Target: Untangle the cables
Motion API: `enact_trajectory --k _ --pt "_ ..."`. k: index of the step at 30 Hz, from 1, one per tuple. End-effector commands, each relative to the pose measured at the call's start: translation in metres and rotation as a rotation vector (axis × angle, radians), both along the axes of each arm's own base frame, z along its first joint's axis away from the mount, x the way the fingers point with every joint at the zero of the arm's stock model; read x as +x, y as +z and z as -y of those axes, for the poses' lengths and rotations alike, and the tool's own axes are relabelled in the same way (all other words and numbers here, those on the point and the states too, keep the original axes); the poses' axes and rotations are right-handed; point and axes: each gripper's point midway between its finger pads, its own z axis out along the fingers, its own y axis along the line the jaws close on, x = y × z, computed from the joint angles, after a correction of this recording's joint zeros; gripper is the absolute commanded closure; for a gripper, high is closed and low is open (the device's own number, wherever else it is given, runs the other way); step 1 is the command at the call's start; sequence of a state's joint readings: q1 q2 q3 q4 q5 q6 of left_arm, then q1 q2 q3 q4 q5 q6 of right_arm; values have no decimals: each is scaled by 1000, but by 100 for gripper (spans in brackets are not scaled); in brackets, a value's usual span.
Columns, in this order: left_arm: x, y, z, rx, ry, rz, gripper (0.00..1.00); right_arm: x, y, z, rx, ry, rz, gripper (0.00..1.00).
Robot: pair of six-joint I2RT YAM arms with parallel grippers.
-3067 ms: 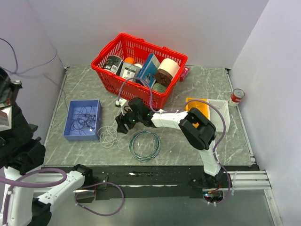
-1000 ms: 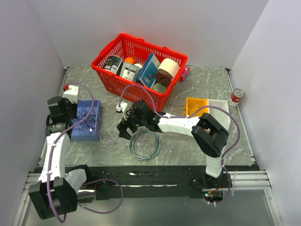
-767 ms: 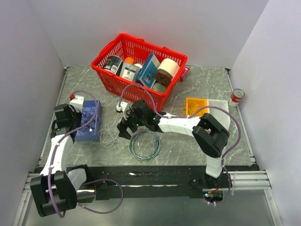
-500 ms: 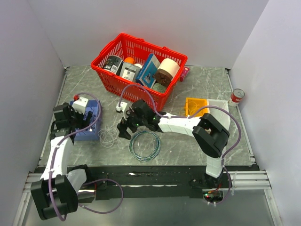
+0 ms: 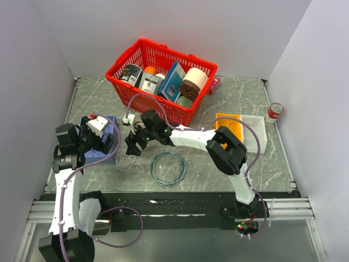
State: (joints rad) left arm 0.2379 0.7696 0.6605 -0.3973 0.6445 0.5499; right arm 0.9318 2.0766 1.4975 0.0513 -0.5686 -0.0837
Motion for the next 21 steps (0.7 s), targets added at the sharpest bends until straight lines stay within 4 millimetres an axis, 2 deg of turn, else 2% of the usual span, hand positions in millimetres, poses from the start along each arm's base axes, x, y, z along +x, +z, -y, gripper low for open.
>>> enact_trajectory --k 1,2,5,6,8,10,11,12,13,15,16,18,19,21 --pt "4 29 11 -98 -10 57 4 -5 2 -19 35 56 -42 26" --pt "4 31 11 -97 -12 65 4 -5 0 -21 33 58 -48 29" --pt "5 30 10 -99 -8 68 4 -4 -4 -27 36 66 -71 48" --pt "6 30 9 -91 -3 72 4 -4 0 -29 43 70 -71 59" --pt "6 29 8 -88 4 70 4 -5 0 -29 40 75 -71 68" --pt "7 29 6 -83 16 73 4 -4 2 -27 39 68 -67 94" --pt "8 31 5 -85 24 77 3 -4 4 -25 37 64 -67 100" --pt "9 35 4 -96 34 90 2 -5 4 -23 35 61 -66 100" --pt "10 37 4 -103 37 98 1 -7 19 -22 55 65 -52 100" --pt "10 45 7 -119 30 120 3 -12 34 -19 65 74 -45 100" --pt "10 51 9 -123 17 144 4 -12 59 -16 101 76 -13 100" --pt "7 58 17 -147 -20 158 8 -19 73 -7 99 72 -5 100" --pt "4 61 20 -151 -38 166 9 -20 99 -1 131 63 36 100" --pt "-4 67 33 -170 -108 180 9 -23 113 10 122 46 58 100"
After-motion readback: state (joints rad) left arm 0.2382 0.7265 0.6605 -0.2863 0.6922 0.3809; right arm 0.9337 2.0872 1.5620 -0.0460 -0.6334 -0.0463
